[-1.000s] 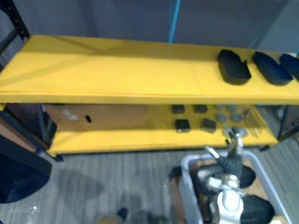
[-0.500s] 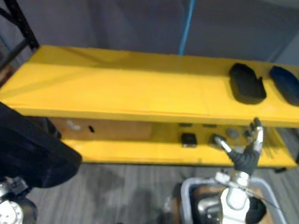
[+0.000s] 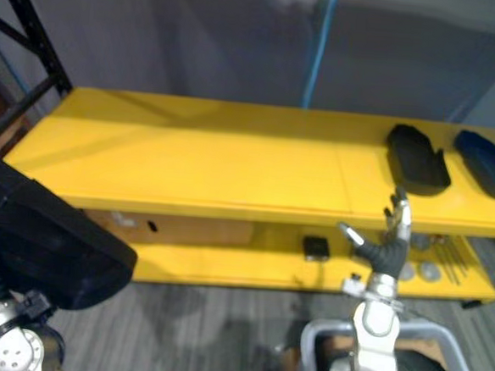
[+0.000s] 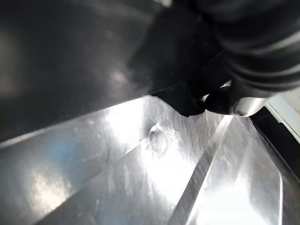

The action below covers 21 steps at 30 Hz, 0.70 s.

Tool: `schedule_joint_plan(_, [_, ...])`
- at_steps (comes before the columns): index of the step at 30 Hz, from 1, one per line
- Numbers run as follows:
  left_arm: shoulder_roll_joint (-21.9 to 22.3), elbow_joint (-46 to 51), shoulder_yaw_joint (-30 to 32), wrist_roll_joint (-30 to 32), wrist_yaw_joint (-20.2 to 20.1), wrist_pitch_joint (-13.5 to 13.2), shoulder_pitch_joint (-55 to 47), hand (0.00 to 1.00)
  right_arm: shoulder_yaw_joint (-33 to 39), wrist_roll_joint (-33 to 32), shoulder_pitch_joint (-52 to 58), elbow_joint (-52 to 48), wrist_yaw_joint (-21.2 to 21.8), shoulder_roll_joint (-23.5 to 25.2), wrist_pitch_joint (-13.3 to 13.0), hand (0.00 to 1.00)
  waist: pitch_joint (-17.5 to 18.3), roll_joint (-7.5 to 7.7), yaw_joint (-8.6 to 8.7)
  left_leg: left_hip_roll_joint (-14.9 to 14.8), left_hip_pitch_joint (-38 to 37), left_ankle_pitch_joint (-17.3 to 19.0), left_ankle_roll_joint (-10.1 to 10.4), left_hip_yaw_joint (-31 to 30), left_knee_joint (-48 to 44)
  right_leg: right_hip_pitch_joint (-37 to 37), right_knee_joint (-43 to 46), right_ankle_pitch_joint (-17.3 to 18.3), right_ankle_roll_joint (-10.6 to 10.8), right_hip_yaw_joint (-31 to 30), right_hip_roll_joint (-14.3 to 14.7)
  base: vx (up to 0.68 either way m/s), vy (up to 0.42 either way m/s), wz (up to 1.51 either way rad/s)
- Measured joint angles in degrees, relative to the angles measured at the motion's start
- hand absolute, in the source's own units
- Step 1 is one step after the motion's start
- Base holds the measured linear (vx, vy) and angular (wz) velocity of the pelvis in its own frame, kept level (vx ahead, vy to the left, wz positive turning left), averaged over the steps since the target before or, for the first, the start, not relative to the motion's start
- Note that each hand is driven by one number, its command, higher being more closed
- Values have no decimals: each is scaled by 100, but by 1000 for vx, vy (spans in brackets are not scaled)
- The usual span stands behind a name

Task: Walk over and take plastic housings, then place them on the shelf

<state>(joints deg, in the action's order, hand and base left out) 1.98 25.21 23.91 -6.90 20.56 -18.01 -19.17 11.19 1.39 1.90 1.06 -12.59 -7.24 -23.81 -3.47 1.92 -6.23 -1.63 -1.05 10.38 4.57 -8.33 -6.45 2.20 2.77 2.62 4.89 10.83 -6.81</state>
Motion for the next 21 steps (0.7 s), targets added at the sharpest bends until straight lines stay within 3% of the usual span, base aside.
schedule_joint_plan(1, [-13,-4,-25,-4,-90,4,98,100,158,2,67,-36,-9,21,-1,0,50,-15,175,-232,176,77,-202,793,25,8,-10,-13,20,366,-68,7,-27,116])
schedule_joint_plan(2, [-65,-65,-105,-3,-206,-2,251,100,408,1,227,-133,-25,20,-1,0,110,-23,354,-497,254,58,-229,1736,74,25,-11,-14,21,707,-159,23,-16,136])
schedule_joint_plan(4, [-148,-307,-308,-22,-359,-11,566,100,760,61,412,-238,-125,-9,-16,0,145,-114,483,-673,312,-119,-222,2409,107,100,-3,-14,22,1045,-290,26,72,119])
schedule_joint_plan(5, [-160,-446,-506,-83,-513,-10,700,100,965,180,458,-239,-236,-90,-20,0,198,-301,525,-658,265,-705,208,2391,293,108,50,-10,25,1137,-312,35,137,81])
schedule_joint_plan(7, [-173,-459,-554,-105,-594,-2,685,100,935,232,445,-236,-263,-88,-28,0,197,-320,525,-525,100,-738,178,2435,424,171,79,-10,25,1089,-426,54,141,12])
schedule_joint_plan(12, [-323,-458,-338,-109,-559,49,429,100,557,276,305,-234,-243,-61,-135,0,125,-131,414,-423,-187,-623,96,2446,384,185,60,-54,93,519,-502,42,45,-31])
schedule_joint_plan(18, [-311,-459,-216,-91,-617,97,325,100,580,252,464,-231,-236,-11,-139,0,67,-215,430,-427,-175,-482,156,2393,340,191,-74,-88,147,409,-469,-17,-14,-14])
schedule_joint_plan(21, [-339,-457,-211,219,-952,94,352,100,678,86,471,-231,-244,-8,-138,0,27,-272,487,-367,-163,-489,156,2299,383,201,-69,-90,150,412,-508,-6,13,6])
